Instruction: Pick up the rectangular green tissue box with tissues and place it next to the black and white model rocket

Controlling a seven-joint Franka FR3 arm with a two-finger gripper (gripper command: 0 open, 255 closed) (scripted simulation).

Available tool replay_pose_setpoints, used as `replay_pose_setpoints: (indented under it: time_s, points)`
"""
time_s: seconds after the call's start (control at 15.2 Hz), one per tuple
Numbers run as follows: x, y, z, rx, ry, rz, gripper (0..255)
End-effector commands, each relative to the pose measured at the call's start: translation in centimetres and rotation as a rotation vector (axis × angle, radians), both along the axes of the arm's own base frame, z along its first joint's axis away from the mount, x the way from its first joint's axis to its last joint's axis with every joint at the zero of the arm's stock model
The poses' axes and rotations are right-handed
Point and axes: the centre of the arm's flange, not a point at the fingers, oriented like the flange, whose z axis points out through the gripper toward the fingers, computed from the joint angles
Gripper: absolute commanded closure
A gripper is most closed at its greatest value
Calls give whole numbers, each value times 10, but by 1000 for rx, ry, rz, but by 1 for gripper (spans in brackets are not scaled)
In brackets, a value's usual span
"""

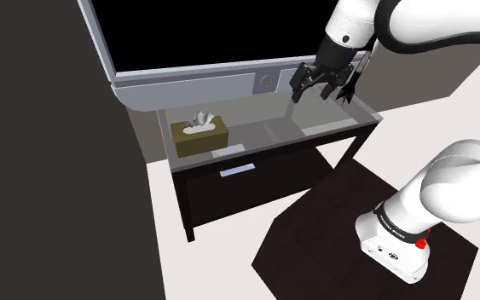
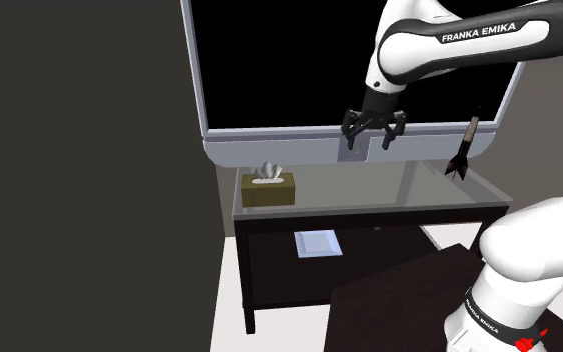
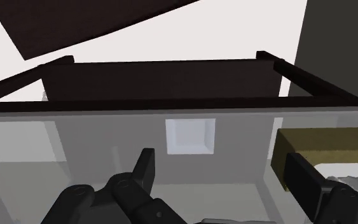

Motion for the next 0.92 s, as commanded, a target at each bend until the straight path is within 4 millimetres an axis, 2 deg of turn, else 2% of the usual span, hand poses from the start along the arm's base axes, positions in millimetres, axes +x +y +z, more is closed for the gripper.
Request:
replay_pose_setpoints:
  time_s: [0.0, 0.4, 0.86]
  points:
    - [11, 18, -14, 23, -17, -40, 0]
    - [45, 69, -51, 84, -64, -151, 0]
    - [94, 127, -87, 155, -119, -280, 0]
